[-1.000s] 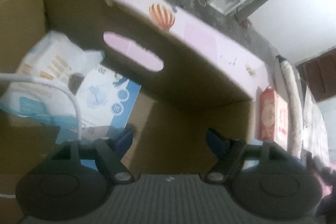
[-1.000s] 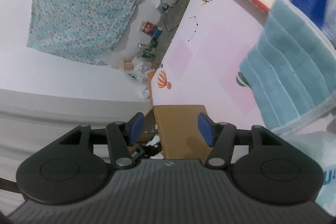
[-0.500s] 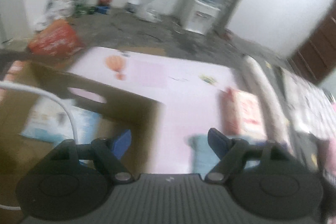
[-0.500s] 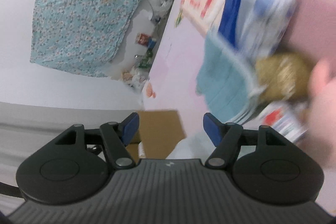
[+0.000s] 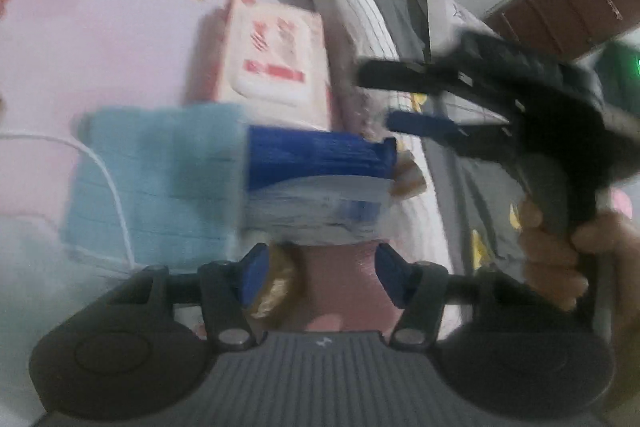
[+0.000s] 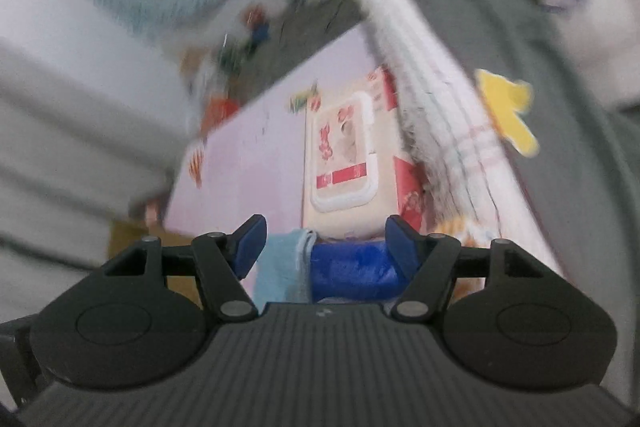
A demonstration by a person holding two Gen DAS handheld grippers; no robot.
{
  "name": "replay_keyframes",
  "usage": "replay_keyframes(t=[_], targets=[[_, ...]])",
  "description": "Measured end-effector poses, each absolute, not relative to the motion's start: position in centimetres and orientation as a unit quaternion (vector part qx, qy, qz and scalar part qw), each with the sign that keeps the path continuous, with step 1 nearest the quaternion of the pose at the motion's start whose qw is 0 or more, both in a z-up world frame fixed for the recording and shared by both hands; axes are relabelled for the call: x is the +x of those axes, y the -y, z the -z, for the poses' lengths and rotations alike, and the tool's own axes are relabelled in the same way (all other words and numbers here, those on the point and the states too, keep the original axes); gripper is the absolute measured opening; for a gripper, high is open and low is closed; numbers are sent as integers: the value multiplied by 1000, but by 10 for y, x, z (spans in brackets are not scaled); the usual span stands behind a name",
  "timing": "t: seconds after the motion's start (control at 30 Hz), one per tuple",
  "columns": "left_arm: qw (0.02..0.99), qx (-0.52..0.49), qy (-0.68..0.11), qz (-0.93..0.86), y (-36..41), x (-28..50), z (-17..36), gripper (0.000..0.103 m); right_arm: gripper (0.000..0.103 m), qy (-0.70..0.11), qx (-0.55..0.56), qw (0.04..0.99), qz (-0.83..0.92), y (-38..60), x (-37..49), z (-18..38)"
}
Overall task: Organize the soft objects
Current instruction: 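Grasp the blue-and-white wrapped pack with the right gripper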
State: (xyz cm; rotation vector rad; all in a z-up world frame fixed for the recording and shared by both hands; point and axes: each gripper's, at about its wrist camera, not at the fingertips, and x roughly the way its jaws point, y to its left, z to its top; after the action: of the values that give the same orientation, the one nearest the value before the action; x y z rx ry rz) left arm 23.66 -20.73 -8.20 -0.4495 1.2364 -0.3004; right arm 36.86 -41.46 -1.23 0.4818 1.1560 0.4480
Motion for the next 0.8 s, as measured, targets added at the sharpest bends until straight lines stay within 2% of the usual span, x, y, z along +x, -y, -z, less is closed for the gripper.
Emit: replay_keyframes(t=[0.1,0.3,0.4,0.7,0.8], targets=[[764,-227,-587,140,221,246,105,57,63,-562,177,768,-251,402,397,24],[749,-244,-604,124,231,254,129,59,47,-625,122,716,-287,387,423,64],[741,-259,-606,125,228,253,136,64,49,-634,87,700,-316,384,421,64],[730,-300,-606,102,221,259,148,65,53,-683,28,631,-367,347,437,82],[727,-313,-603,97,218,256,147,65,48,-691,22,617,-377,340,434,80]])
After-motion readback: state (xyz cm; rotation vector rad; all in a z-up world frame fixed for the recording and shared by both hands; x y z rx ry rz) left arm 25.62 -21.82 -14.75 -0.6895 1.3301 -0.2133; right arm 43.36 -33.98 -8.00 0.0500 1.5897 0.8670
